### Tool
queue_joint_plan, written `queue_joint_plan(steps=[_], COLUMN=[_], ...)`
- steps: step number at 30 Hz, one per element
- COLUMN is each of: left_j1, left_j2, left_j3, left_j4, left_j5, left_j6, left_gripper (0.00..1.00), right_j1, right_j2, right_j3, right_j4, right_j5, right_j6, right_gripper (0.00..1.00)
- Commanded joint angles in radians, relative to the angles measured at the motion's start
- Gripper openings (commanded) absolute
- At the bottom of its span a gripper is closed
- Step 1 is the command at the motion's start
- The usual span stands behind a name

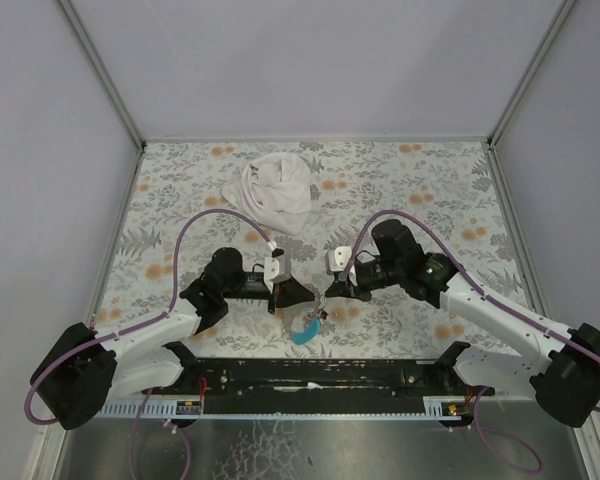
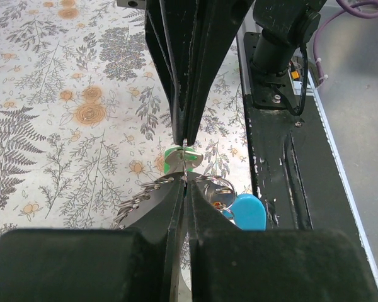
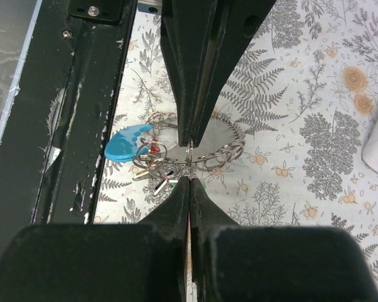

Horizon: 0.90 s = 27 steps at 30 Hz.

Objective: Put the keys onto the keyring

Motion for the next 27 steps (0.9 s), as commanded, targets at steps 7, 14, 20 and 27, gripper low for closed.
queue_joint_plan(steps=[7,14,20,27], left_j1=[0.002,0.003,0.003,0.002], left_j2=[-0.011,-0.010,-0.007,-0.002], left_j3=[-0.012,-0.009,-0.009,-0.008], left_j4=[0.065,0.065,0.067,0.070], left_j5=[0.023,0.024,0.027,0.023], left_j6=[-0.009,-0.009,-0.012,-0.014], left_gripper=[0.00,0.00,0.00,0.00], right_j1=[-0.007,-0.007,-0.007,-0.007], right_j2=[0.016,0.008,-0.005,-0.004], right_j3=[0.024,0.014,0.000,-0.001], right_j4=[-0.033,-0.010,0.027,0.032], right_j5=[-0.060,-0.052,-0.041,-0.064], right_j6=[-0.029,-0.019,0.002,0.002], right_gripper=[0.00,0.00,0.00,0.00])
